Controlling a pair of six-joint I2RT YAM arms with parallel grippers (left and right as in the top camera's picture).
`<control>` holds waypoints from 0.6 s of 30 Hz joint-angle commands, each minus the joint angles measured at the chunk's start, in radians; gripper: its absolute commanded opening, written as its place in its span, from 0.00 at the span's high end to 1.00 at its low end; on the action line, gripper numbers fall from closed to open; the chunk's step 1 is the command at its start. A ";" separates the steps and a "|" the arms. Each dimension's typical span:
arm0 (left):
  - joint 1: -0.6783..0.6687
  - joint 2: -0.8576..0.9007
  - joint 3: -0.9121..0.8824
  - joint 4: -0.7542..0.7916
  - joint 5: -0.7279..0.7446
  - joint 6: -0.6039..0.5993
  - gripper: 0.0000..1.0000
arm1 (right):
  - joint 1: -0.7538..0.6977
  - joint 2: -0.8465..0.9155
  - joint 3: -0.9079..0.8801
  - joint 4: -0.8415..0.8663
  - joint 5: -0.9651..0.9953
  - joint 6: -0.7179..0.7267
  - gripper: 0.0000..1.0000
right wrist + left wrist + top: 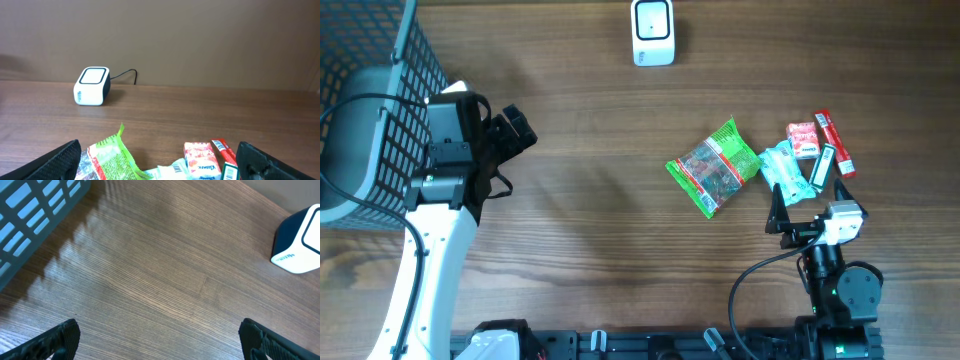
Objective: Scan the item barcode
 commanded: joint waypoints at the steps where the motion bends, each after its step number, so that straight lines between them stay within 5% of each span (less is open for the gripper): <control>1: 0.005 -0.011 0.003 0.003 -0.006 0.019 0.00 | -0.004 -0.008 -0.001 0.003 -0.016 -0.012 0.00; 15: 0.005 -0.013 0.003 0.001 -0.006 0.019 0.00 | -0.004 -0.008 -0.001 0.003 -0.016 -0.012 0.00; 18: 0.005 -0.141 0.003 -0.054 -0.006 0.019 0.00 | -0.004 -0.008 -0.001 0.003 -0.016 -0.013 0.00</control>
